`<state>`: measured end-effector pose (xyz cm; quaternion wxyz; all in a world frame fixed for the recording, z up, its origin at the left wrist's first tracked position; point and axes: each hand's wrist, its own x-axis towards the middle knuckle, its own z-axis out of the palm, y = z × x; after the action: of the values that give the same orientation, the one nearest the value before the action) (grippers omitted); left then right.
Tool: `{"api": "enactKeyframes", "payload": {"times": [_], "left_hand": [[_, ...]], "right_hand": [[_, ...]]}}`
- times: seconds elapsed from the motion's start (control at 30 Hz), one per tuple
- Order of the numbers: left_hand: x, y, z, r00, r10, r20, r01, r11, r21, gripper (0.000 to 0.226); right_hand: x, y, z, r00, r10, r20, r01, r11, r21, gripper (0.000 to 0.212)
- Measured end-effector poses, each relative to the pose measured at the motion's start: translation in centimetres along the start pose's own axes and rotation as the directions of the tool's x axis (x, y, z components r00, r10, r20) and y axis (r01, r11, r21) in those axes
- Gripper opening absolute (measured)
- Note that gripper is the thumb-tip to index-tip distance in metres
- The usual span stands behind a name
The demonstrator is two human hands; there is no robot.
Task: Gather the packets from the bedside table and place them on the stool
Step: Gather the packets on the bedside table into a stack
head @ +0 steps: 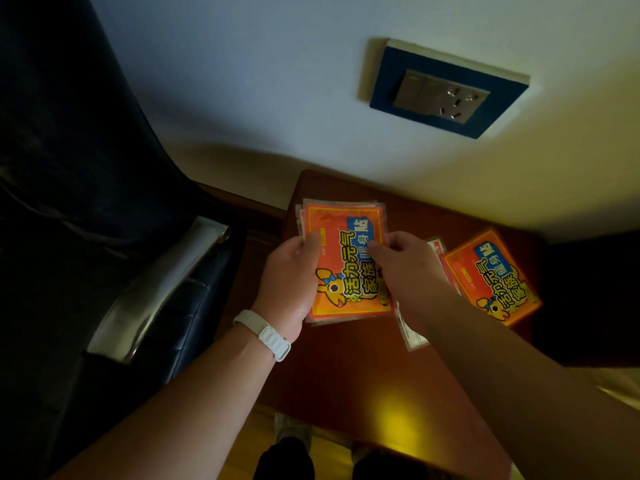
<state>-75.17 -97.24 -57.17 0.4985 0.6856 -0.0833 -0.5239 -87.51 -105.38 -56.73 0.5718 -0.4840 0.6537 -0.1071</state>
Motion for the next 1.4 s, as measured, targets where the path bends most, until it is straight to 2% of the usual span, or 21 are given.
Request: {"api": "enactKeyframes", "payload": {"times": [0.23, 0.37, 0.43, 0.5, 0.67, 0.8, 0.9, 1.0, 1.13, 1.4], "left_hand": [[-0.2, -0.4, 0.6, 0.998, 0.034, 0.048, -0.036, 0.999, 0.036, 0.018], [-0.2, -0.3, 0.2, 1.000, 0.017, 0.024, -0.018, 0.998, 0.055, 0.020], [-0.3, 0.0, 0.0, 1.000, 0.008, 0.003, -0.008, 0.999, 0.051, 0.019], [-0.4, 0.4, 0.0, 1.000, -0.005, 0.001, 0.005, 0.999, 0.048, 0.019], [0.1, 1.0, 0.9, 1.000, -0.008, 0.016, 0.007, 0.996, 0.087, 0.018], [0.6, 0.8, 1.6, 0.999, -0.019, 0.040, 0.015, 0.996, 0.092, 0.018], [0.7, 0.3, 1.6, 0.998, -0.036, 0.048, 0.031, 0.995, 0.096, 0.019], [0.8, -0.2, 1.4, 0.997, -0.060, 0.042, 0.055, 0.992, 0.115, 0.020], [0.9, -0.3, 1.0, 0.997, -0.065, 0.039, 0.059, 0.989, 0.138, 0.021], [0.7, -0.5, 1.2, 0.996, -0.079, 0.041, 0.073, 0.988, 0.135, 0.019]], "right_hand": [[-0.3, 0.6, -0.7, 0.999, -0.052, -0.006, 0.052, 0.998, -0.030, 0.015], [-0.5, 1.7, -2.2, 0.996, -0.085, 0.035, 0.091, 0.971, -0.219, 0.015], [-0.8, 2.7, -3.5, 0.995, -0.090, 0.050, 0.102, 0.895, -0.433, 0.014], [-1.0, 3.6, -4.9, 0.996, -0.090, 0.025, 0.087, 0.802, -0.590, 0.022], [-1.3, 5.3, -6.5, 0.993, -0.020, -0.115, -0.072, 0.668, -0.740, 0.056], [-1.3, 6.6, -5.9, 0.987, 0.009, -0.161, -0.131, 0.627, -0.768, 0.083], [-1.1, 7.3, -4.8, 0.972, -0.042, -0.231, -0.156, 0.620, -0.769, 0.093], [-0.9, 7.4, -4.0, 0.959, -0.030, -0.282, -0.197, 0.645, -0.738, 0.100], [-0.7, 7.0, -3.5, 0.960, -0.021, -0.278, -0.199, 0.647, -0.736, 0.099], [-1.0, 6.4, -3.2, 0.975, -0.094, -0.201, -0.103, 0.611, -0.785, 0.086]]}}
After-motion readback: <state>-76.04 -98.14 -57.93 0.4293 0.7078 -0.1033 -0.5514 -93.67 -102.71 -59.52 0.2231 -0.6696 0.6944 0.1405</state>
